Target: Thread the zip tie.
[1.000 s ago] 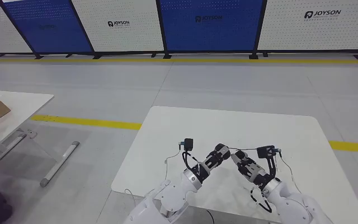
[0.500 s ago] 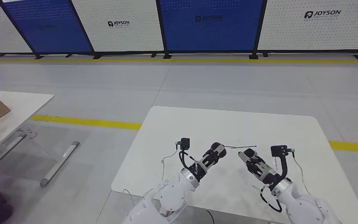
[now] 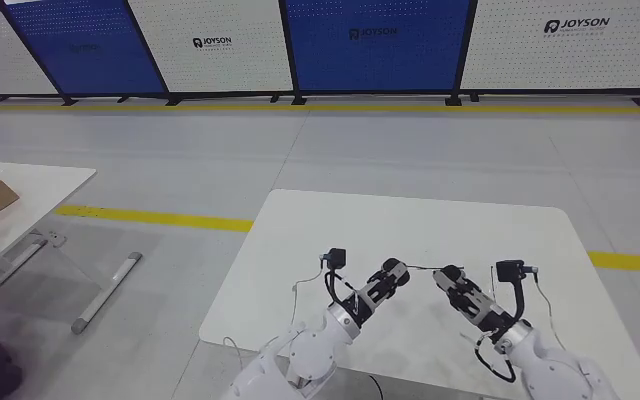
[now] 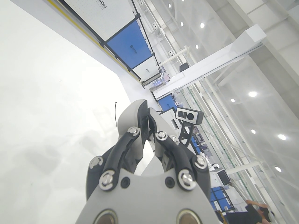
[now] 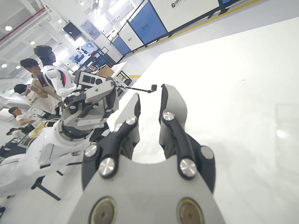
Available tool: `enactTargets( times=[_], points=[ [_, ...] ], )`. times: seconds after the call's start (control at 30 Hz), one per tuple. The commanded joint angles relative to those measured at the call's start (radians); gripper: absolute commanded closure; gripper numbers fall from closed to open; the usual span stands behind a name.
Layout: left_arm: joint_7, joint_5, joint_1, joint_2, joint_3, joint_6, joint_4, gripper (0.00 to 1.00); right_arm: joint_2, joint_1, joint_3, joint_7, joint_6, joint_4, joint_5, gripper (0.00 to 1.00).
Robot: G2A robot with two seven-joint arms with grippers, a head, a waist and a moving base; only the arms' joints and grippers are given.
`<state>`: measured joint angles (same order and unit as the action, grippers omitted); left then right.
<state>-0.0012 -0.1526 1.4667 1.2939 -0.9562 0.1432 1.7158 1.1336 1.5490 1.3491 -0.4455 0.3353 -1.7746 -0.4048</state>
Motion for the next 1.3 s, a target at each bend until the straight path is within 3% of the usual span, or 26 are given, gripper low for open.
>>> enactTargets(
  times=[0.0,0.1,0.13,0.53,0.63,0.67,0.73,1.13,1.17,1.23,1.27],
  points=[
    [-0.007,-0.008,-0.002,0.000,0.005,-0.005,-0.002,1.00,-0.001,-0.001,0.004,-0.002,0.004,0.001,0.004,0.82],
    [-0.004,-0.011,-0.004,0.002,0.011,-0.007,-0.004,1.00,-0.002,-0.006,0.006,-0.004,0.005,0.008,0.009,0.88],
    [-0.004,-0.010,-0.005,0.002,0.011,-0.007,-0.005,1.00,-0.002,-0.008,0.006,-0.004,0.004,0.010,0.009,1.00],
    [-0.007,-0.010,-0.010,0.003,0.012,-0.020,-0.004,1.00,-0.003,-0.021,-0.003,-0.012,0.005,0.014,0.010,1.00],
    [-0.020,-0.024,-0.014,0.003,0.017,-0.032,-0.004,0.64,-0.003,-0.022,-0.003,-0.012,0.003,0.011,0.009,1.00],
    [-0.022,-0.033,-0.016,0.003,0.018,-0.037,-0.005,0.58,-0.004,-0.022,-0.003,-0.011,0.002,0.011,0.008,1.00],
    [-0.022,-0.050,-0.019,0.003,0.020,-0.047,-0.008,0.57,-0.004,-0.022,-0.004,-0.010,0.000,0.009,0.007,1.00],
    [-0.012,-0.061,-0.039,0.009,0.034,-0.067,-0.032,0.70,-0.004,-0.019,-0.027,0.005,-0.012,-0.014,-0.051,1.00],
    [-0.012,-0.061,-0.040,0.009,0.034,-0.068,-0.033,0.76,-0.004,-0.017,-0.030,0.010,-0.014,-0.016,-0.055,1.00],
    [-0.008,-0.064,-0.042,0.010,0.035,-0.071,-0.035,1.00,-0.004,-0.015,-0.032,0.015,-0.014,-0.017,-0.058,1.00],
    [-0.007,-0.066,-0.042,0.010,0.036,-0.073,-0.035,1.00,-0.004,-0.015,-0.033,0.017,-0.014,-0.017,-0.058,1.00]
  ],
)
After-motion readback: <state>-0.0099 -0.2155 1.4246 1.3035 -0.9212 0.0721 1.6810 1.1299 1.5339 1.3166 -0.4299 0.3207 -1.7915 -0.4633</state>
